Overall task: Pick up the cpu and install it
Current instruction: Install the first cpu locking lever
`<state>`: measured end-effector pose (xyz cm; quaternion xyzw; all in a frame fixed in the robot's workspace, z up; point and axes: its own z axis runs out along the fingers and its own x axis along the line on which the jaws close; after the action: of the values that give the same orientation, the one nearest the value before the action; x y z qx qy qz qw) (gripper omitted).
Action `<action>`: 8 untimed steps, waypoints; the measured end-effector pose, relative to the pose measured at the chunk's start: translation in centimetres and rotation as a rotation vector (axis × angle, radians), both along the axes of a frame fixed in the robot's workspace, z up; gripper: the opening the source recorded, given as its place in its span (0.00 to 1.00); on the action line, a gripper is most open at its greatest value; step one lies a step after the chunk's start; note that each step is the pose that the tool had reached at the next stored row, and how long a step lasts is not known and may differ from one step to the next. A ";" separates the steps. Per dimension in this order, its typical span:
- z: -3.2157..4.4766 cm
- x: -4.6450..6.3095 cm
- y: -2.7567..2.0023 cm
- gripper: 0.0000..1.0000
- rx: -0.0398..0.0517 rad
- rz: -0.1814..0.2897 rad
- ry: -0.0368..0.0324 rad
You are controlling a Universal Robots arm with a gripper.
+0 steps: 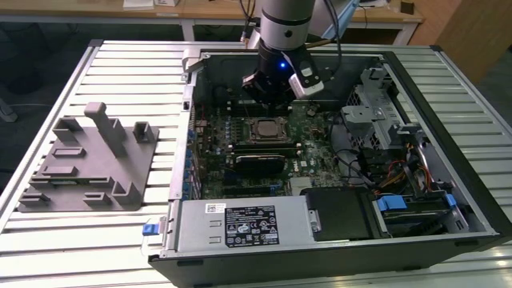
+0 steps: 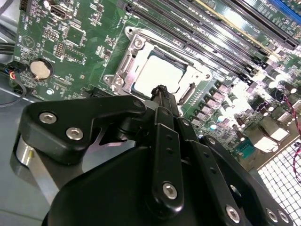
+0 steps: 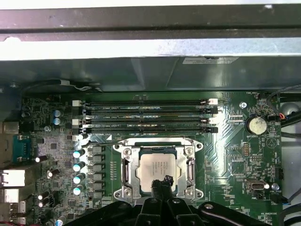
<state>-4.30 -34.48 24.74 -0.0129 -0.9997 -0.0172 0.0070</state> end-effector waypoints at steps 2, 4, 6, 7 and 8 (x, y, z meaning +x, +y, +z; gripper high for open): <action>0.00 -0.4 0.00 0.11 0.0000 0.000 -0.0001; 0.00 -0.8 0.00 0.11 0.0001 0.000 -0.0001; 0.00 -1.3 0.00 0.11 0.0001 0.000 -0.0002; 0.00 -1.5 0.00 0.11 0.0001 0.000 -0.0003; -0.01 -1.7 0.00 0.11 0.0001 0.000 -0.0004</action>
<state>-6.03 -34.48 24.73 -0.0129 -0.9997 -0.0172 0.0068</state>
